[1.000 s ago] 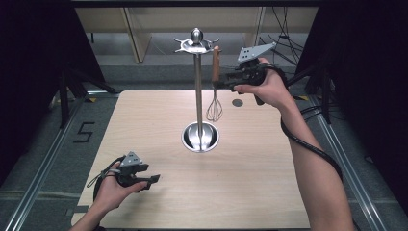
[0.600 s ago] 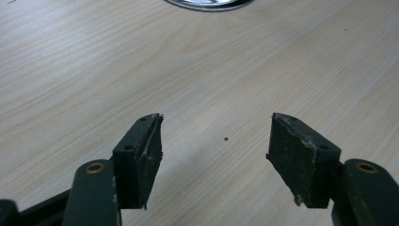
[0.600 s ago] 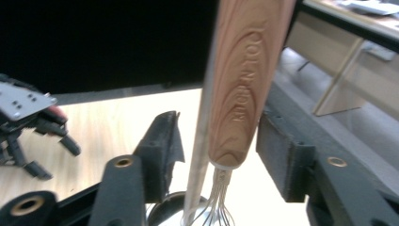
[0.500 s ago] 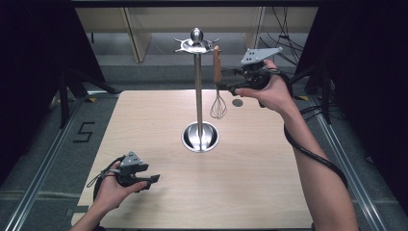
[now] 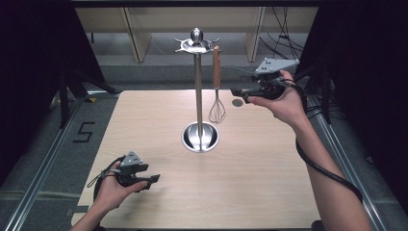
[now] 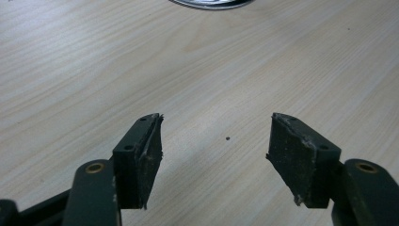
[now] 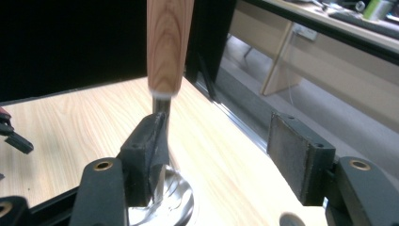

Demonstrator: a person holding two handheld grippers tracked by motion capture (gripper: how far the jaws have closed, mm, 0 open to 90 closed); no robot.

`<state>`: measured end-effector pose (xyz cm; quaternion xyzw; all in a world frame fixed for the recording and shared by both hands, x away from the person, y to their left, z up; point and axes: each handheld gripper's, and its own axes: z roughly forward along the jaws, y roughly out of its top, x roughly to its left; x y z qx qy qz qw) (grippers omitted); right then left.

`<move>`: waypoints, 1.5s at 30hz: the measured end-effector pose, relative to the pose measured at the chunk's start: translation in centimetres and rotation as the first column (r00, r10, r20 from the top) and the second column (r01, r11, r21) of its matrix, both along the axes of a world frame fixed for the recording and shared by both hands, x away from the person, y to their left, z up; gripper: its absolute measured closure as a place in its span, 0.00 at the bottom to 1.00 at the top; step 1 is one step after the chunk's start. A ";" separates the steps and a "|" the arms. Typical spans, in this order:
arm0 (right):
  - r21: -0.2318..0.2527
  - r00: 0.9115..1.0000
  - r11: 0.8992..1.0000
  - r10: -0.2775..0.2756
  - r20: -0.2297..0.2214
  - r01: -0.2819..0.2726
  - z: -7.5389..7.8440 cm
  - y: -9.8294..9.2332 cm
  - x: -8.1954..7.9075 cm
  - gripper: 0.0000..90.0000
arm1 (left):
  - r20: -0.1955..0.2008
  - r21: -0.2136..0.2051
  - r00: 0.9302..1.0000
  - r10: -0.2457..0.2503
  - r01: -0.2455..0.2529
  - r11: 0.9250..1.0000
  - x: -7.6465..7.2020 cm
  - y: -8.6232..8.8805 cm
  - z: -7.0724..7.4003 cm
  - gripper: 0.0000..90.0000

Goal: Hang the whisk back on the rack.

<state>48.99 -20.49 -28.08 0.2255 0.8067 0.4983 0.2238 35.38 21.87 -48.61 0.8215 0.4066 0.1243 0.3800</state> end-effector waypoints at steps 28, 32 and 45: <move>-0.042 0.977 0.979 -0.200 -0.079 0.197 -5.2 -6.0 -8.0 0.43 | -0.005 0.006 1.000 0.006 -0.006 1.000 0.0 0.0 0.0 0.38; -0.033 0.970 0.974 -0.228 -0.086 0.226 -6.5 -6.7 -8.8 0.43 | -0.005 0.006 1.000 0.008 -0.008 1.000 0.0 0.0 0.0 0.38; -0.083 0.937 0.961 -0.276 -0.216 0.264 -11.9 -9.3 -10.7 0.43 | -0.004 0.010 1.000 0.009 -0.009 1.000 0.0 -0.1 -0.2 0.38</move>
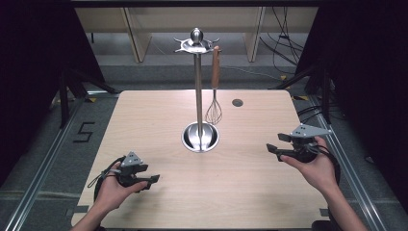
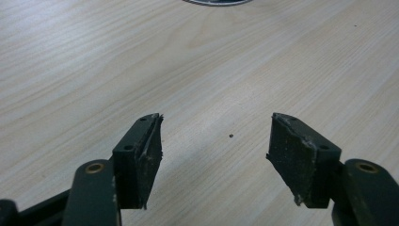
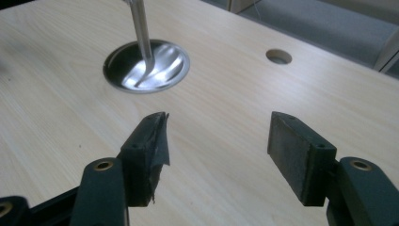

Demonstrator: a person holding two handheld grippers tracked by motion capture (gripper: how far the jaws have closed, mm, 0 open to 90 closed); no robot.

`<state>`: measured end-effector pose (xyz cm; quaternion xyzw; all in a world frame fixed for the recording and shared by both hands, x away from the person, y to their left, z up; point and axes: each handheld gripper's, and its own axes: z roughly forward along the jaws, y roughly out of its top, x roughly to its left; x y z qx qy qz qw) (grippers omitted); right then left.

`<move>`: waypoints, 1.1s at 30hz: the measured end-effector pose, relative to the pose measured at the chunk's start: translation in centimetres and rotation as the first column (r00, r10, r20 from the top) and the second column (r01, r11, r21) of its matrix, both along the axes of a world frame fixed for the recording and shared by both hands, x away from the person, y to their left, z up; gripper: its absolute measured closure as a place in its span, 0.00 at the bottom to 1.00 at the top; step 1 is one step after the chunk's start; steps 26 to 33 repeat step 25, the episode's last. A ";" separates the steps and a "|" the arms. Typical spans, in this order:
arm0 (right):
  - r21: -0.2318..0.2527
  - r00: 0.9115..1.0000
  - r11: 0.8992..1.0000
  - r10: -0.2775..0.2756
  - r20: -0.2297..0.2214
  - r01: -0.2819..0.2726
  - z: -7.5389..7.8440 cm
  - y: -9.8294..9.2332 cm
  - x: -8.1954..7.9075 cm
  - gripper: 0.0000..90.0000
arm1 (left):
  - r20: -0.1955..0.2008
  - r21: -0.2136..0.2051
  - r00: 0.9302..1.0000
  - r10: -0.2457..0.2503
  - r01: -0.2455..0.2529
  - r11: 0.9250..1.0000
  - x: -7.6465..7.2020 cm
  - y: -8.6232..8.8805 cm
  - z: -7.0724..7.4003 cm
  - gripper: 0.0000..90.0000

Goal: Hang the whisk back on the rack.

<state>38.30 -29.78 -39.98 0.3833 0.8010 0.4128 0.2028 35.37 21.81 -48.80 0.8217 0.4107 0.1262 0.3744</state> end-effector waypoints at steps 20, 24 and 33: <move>0.051 0.989 0.995 -0.077 -0.123 0.084 -6.1 -2.1 -0.4 0.47 | 0.004 -0.004 1.000 -0.015 0.015 1.000 0.0 -0.2 0.2 0.38; 0.059 0.988 0.994 -0.079 -0.134 0.088 -6.2 -2.0 -0.4 0.45 | 0.003 -0.004 1.000 -0.020 0.020 1.000 0.1 -0.3 0.2 0.38; 0.069 0.987 0.994 -0.076 -0.139 0.086 -6.3 -2.0 -0.4 0.45 | 0.004 -0.006 1.000 -0.018 0.018 1.000 0.1 -0.3 0.2 0.38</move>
